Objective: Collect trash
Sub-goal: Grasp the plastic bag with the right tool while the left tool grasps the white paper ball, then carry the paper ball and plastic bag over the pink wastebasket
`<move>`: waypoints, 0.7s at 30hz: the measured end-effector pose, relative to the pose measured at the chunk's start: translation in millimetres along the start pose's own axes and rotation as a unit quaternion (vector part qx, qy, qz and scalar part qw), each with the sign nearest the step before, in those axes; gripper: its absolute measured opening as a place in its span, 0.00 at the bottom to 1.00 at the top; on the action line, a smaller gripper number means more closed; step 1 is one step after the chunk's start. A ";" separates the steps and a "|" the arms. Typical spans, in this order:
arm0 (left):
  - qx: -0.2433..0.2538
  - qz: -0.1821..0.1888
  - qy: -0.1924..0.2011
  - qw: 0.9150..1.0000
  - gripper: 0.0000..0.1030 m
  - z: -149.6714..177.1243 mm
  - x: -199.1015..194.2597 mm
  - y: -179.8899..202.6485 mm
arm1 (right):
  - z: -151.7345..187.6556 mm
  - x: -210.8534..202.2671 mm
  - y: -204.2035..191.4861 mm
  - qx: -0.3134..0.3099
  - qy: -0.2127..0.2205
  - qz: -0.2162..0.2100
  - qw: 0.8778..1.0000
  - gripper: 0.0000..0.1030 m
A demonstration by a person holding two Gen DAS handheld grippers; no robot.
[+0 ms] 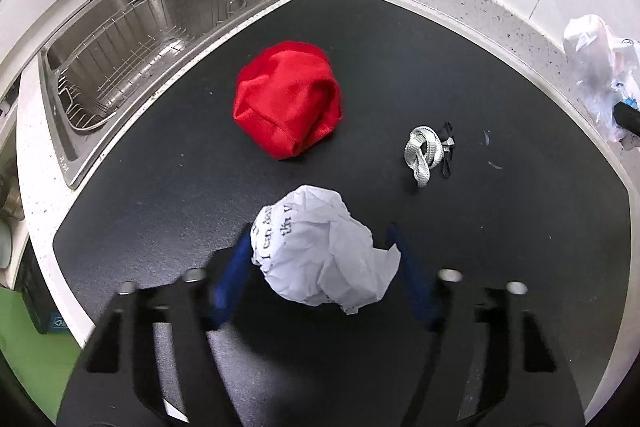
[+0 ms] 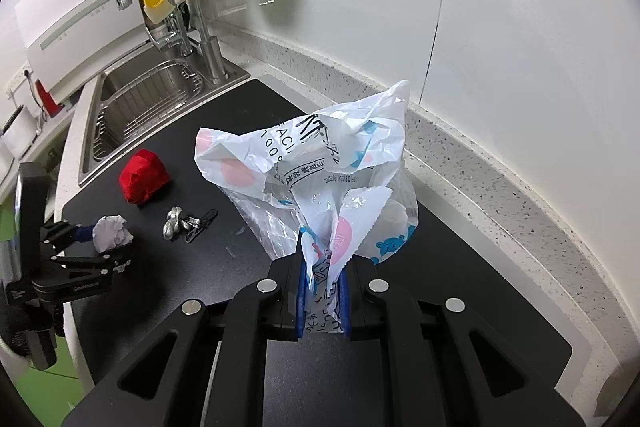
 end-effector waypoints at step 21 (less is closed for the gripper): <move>-0.022 0.025 0.058 0.998 0.44 12.3 -103.8 -40.0 | 2.4 -44.7 -72.5 -0.035 0.026 -0.058 0.997 0.12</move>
Point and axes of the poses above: each gripper's, at about its wrist camera, not at the fingertips, and x roughly the way its jaws point, y to its right, z to its underside, the point moved 1 cm from there along x, roughly the way its jaws point, and after that the axes turned 6 degrees about y, right-handed, at the moved point
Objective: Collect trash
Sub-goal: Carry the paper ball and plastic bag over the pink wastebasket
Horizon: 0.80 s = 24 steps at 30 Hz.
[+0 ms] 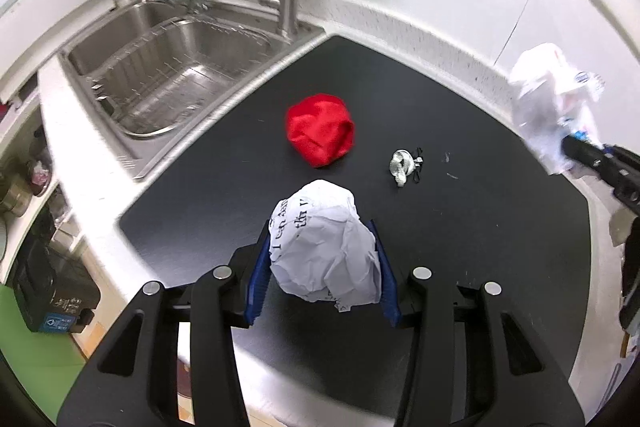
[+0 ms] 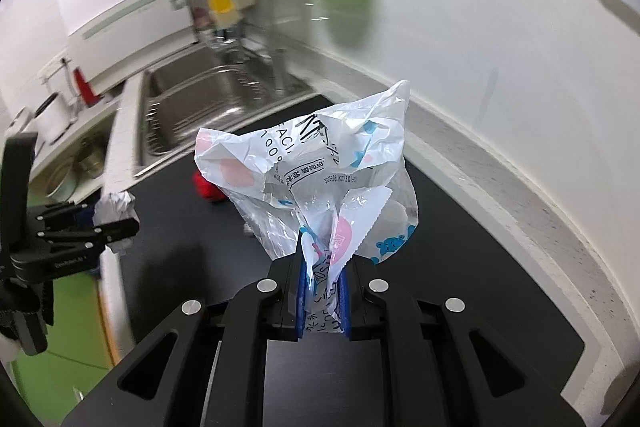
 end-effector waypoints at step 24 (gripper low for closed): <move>-0.215 -0.161 0.014 0.963 0.44 199.0 -169.6 -265.8 | 57.5 60.0 -388.6 -0.204 -0.080 -0.250 0.943 0.12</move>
Point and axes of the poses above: each gripper's, at about its wrist camera, not at the fingertips, and x roughly the way its jaws point, y to its right, z to its underside, the point moved 1 cm from there along x, roughly the way its jaws point, and after that the axes turned 6 degrees about y, right-handed, at the moved point
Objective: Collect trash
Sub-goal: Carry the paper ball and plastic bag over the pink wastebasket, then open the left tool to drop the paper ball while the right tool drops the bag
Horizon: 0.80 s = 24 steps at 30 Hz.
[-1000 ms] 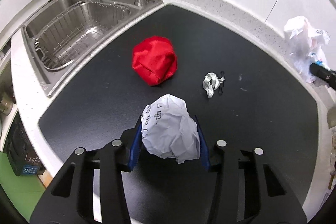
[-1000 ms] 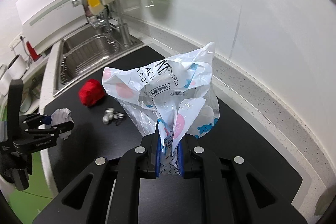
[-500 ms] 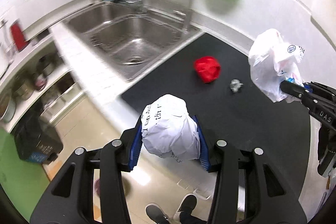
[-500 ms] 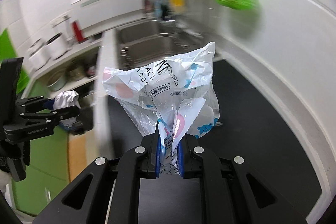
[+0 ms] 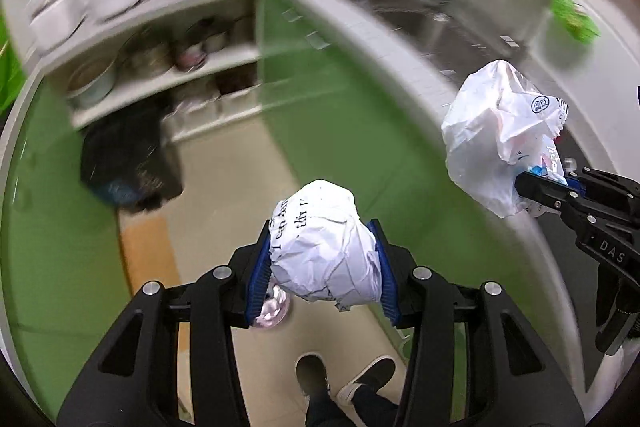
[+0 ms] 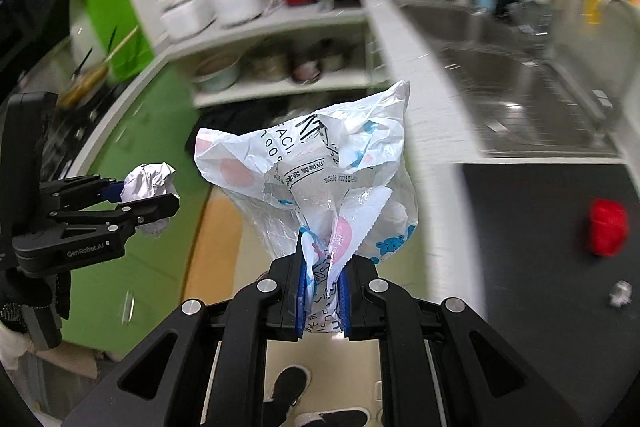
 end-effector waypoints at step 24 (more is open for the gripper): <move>-0.126 -0.048 -0.119 0.984 0.79 227.4 290.7 -170.8 | 154.7 308.0 -27.3 -0.051 -0.153 -0.019 0.987 0.12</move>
Point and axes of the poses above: each gripper's, at about its wrist camera, not at the fingertips, and x roughly the way its jaws point, y to its right, z to its underside, the point moved 1 cm from there along x, roughly the way its jaws point, and after that the axes turned 6 degrees about y, right-handed, at the moved point
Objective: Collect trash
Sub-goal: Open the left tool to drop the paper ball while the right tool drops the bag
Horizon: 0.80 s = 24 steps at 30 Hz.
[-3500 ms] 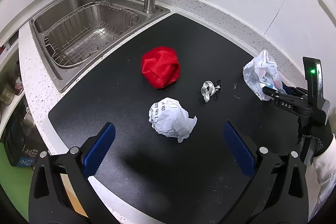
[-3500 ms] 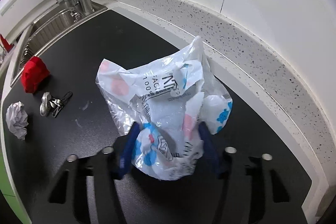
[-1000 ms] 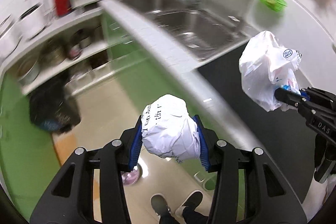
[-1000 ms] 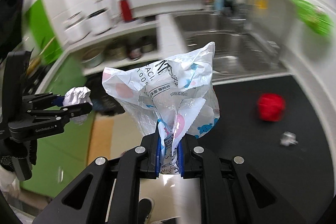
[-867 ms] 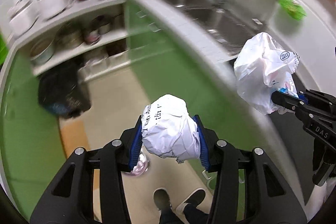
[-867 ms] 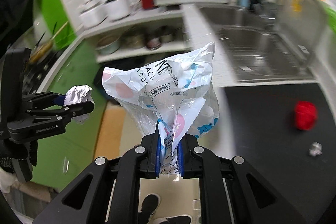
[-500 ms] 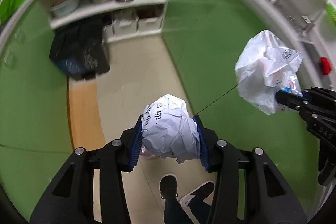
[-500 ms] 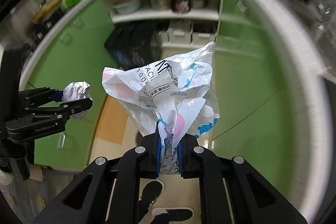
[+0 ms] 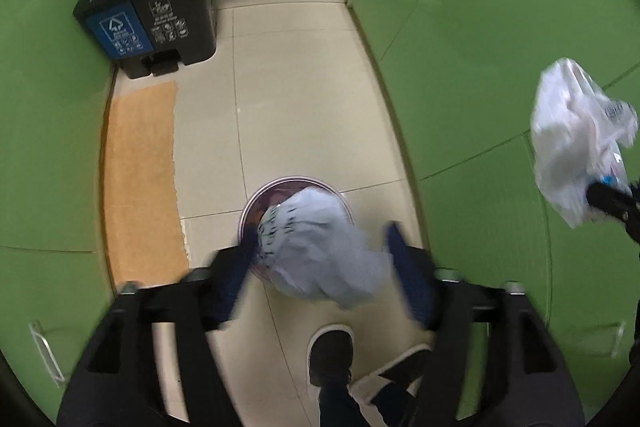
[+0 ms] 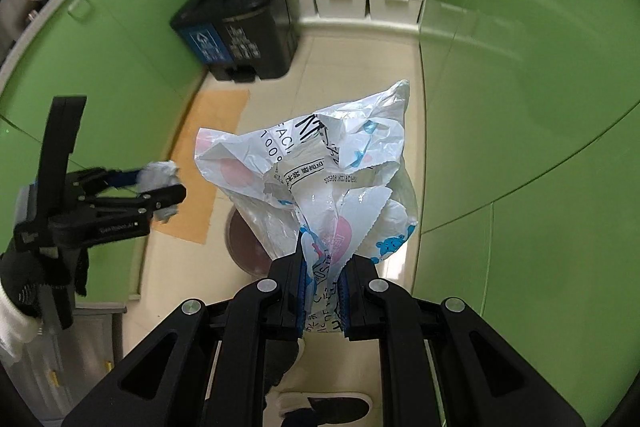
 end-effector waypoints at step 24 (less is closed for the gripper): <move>-0.090 -0.035 0.028 0.995 0.97 14.7 -30.6 -113.4 | -4.7 127.0 -115.5 -0.075 -0.073 -0.081 0.991 0.16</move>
Point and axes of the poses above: each gripper's, at about its wrist camera, not at the fingertips, and x roughly the way its jaws point, y to its right, z to its underside, the point moved 1 cm from there along x, roughly the way its jaws point, and after that the axes turned 6 degrees about y, right-handed, at the moved point
